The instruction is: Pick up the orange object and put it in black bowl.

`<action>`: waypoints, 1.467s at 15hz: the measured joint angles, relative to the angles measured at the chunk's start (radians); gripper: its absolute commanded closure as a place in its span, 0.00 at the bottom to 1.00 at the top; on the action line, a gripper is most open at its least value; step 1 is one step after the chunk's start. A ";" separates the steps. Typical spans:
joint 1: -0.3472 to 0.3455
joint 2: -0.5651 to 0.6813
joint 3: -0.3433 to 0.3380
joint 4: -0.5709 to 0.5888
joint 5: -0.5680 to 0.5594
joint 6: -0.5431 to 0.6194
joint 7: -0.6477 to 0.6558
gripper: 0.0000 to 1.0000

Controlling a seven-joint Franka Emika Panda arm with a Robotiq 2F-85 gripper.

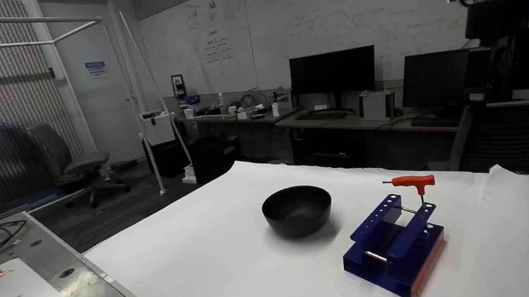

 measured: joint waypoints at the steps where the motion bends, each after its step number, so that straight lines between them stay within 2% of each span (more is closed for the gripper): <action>1: 0.002 0.052 0.019 0.027 -0.017 0.000 0.009 0.00; 3: 0.010 0.170 0.044 0.092 -0.033 0.000 0.016 0.00; 6: 0.030 0.339 0.047 0.188 -0.028 0.003 -0.006 0.00; 10: 0.030 0.502 0.039 0.278 0.042 -0.002 -0.065 0.00; 11: 0.030 0.528 0.037 0.291 0.066 -0.002 -0.076 0.25; 12: 0.030 0.549 0.035 0.301 0.086 -0.002 -0.087 0.25; 15: 0.030 0.580 0.035 0.308 0.130 -0.003 -0.112 0.51; 20: 0.030 0.583 0.035 0.313 0.135 -0.043 -0.115 0.89; 22: 0.029 0.581 0.033 0.314 0.135 -0.047 -0.114 0.96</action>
